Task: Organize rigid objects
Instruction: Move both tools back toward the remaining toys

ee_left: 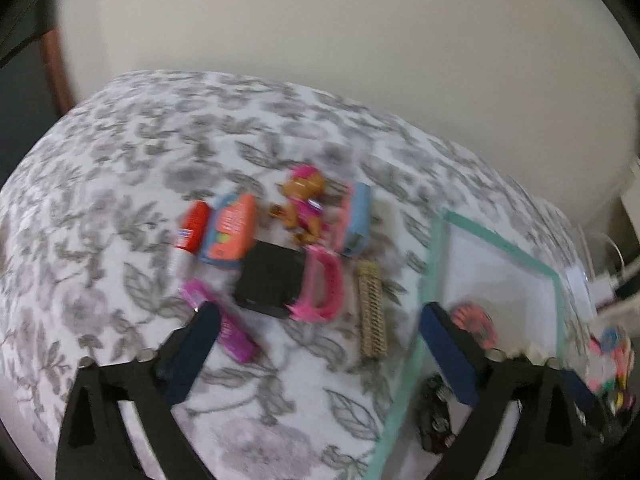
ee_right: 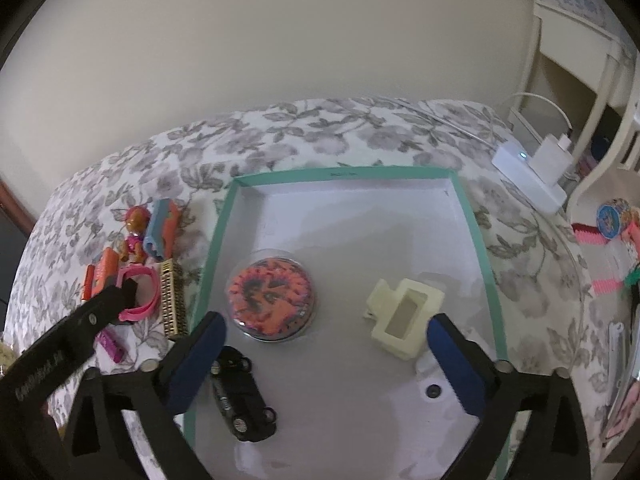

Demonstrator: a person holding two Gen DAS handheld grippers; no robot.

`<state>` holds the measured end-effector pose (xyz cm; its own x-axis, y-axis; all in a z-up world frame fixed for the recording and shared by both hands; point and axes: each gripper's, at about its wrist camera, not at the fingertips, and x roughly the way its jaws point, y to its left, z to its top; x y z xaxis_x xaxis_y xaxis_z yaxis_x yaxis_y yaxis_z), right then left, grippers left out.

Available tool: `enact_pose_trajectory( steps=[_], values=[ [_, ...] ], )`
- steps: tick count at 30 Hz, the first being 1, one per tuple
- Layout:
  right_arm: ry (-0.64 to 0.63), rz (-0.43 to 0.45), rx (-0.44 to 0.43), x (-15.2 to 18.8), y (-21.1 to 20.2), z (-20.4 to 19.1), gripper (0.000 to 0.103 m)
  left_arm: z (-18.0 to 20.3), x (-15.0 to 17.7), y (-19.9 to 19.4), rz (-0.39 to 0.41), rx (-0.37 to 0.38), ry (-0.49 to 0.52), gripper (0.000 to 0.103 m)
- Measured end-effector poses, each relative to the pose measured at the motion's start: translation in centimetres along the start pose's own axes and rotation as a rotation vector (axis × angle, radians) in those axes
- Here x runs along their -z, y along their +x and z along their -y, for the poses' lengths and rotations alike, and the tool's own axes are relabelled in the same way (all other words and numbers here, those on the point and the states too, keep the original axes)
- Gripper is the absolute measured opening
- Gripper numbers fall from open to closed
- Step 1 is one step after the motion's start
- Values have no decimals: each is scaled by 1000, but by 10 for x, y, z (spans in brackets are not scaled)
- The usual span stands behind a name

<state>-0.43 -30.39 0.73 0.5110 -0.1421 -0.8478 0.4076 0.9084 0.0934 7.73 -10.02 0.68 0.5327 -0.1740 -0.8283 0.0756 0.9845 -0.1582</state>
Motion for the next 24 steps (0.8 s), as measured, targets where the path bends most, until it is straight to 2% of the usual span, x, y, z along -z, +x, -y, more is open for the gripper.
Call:
enact_pose_trajectory(
  steps=[5,9,11,14,17,20,24],
  values=[
    [-4,47,-29,-6,-8,-9,103,-22,-16,2,-5,-21,-111,101],
    [15,126,-7,-26,-24,-18,103,-28,-35,1,12,-111,-129,101],
    [19,165,-9,-37,-31,-24,103,-28,-44,-2,38,-123,-130,101],
    [3,197,-2,-57,-38,-39,103,-35,-59,-8,90,-128,-141,101],
    [-24,217,-24,-72,-41,-58,103,-49,-70,-4,119,-95,-127,101],
    [-92,246,-57,-81,-40,-84,103,-75,-79,13,74,-95,-139,101],
    [-144,253,-107,-84,-28,-115,103,-113,-86,21,74,-120,-190,101]
  ],
)
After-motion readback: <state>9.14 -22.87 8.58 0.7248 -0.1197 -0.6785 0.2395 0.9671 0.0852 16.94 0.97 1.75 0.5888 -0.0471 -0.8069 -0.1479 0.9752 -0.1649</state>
